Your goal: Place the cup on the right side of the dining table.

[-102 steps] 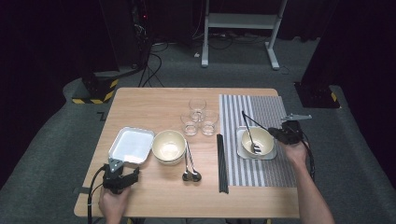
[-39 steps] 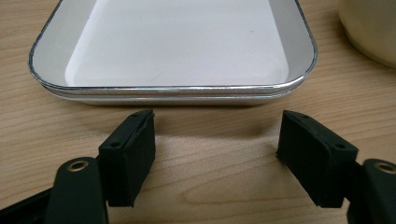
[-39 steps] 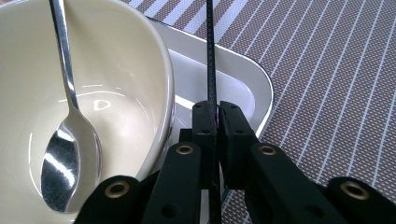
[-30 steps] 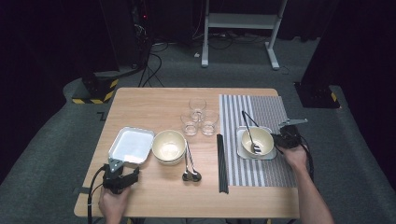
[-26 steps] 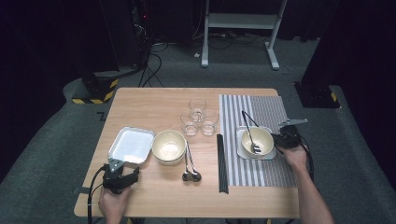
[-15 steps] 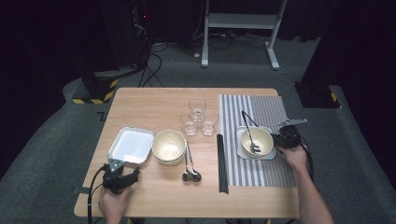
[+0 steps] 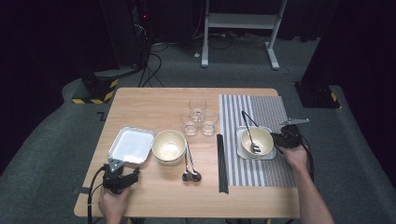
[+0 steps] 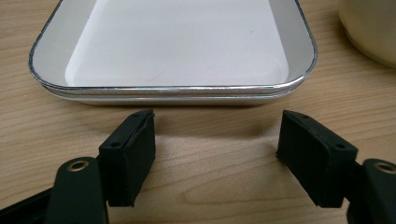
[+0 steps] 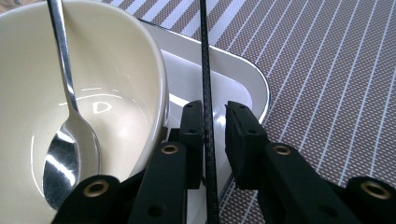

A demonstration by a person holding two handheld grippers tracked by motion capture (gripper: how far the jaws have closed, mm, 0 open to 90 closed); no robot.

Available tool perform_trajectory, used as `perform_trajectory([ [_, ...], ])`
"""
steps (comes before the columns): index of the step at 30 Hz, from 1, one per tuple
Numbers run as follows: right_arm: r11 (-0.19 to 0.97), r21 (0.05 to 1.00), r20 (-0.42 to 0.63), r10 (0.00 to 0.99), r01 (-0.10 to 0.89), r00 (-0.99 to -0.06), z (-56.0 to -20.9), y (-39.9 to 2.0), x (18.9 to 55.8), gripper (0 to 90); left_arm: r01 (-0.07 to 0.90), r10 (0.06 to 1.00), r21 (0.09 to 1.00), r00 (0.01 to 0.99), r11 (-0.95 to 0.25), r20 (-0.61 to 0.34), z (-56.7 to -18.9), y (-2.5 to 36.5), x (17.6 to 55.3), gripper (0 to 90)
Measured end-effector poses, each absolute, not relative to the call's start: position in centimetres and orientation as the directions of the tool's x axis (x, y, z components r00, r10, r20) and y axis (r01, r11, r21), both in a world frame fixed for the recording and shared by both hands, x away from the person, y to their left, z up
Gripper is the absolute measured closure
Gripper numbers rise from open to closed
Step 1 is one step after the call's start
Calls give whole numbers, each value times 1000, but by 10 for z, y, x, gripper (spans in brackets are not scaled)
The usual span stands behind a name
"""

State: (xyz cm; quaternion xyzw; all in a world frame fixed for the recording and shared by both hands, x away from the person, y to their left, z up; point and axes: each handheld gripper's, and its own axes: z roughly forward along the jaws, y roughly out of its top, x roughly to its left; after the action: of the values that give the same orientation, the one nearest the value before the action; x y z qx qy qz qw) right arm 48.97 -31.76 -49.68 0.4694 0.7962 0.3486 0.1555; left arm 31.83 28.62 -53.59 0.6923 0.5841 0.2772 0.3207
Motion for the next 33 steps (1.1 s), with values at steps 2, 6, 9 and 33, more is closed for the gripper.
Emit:
perform_trajectory([
  [2,312,708,75,858,633,-507,-496,-317,489,771,631,986,768,164,-112,10,-536,286,318,278],
  [6,297,719,70,869,629,-490,-493,-318,486,774,631,986,768,164,-112,9,-536,286,318,279],
  [9,287,728,61,878,623,-475,-491,-319,484,776,631,986,768,164,-112,9,-536,286,318,279],
  [33,197,806,48,919,559,-392,-477,-333,444,738,632,986,767,167,-113,8,-536,286,318,274],
])
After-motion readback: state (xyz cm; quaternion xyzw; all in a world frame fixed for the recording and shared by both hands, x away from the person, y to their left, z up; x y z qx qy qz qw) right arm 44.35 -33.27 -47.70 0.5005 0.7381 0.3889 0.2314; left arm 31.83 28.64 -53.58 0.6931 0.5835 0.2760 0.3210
